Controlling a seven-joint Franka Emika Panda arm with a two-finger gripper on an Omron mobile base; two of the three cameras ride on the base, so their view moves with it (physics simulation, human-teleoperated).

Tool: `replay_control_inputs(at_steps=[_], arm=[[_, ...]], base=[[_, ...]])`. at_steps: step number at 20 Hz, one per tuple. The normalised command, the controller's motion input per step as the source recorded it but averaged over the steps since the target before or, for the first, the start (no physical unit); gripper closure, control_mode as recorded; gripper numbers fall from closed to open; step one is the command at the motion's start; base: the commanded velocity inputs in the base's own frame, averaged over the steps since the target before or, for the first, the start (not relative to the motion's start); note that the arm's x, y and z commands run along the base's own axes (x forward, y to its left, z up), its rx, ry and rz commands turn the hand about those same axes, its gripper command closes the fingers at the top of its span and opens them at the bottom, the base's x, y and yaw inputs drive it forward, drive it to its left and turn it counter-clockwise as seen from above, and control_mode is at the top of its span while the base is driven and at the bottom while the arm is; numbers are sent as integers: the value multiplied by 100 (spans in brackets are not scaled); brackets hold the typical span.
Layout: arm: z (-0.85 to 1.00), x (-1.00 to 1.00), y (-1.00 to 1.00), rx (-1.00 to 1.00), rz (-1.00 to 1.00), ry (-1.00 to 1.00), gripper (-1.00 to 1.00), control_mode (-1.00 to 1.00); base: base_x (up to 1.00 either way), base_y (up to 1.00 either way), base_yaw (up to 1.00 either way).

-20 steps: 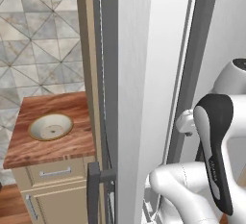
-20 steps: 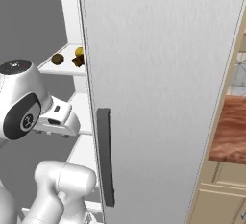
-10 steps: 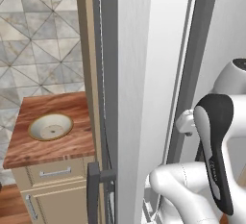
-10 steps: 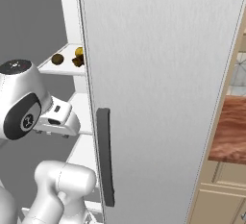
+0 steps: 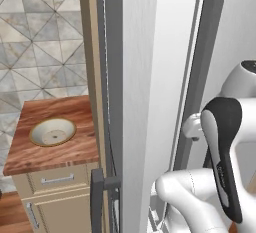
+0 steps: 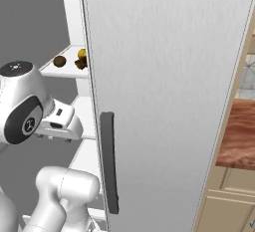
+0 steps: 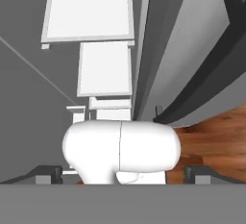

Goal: Take the lemon, kiwi, and sweet potato from the freezer and place them in the bowl on the counter.

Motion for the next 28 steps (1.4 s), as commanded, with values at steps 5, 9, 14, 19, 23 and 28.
replay_control_inputs(at_steps=[5,9,14,19,23,28], arm=[[4,26,13,0,11,-4,-100,-100],[3,54,13,2,13,-5,-100,-100],[5,59,1,3,9,-6,-100,-100],[11,42,24,0,1,-9,-100,-100],[17,33,23,0,0,-9,-100,-100],[16,41,10,0,0,-5,-100,-100]], base=[[0,0,0],[0,0,0],[0,0,0],[0,0,0],[0,0,0],[0,0,0]])
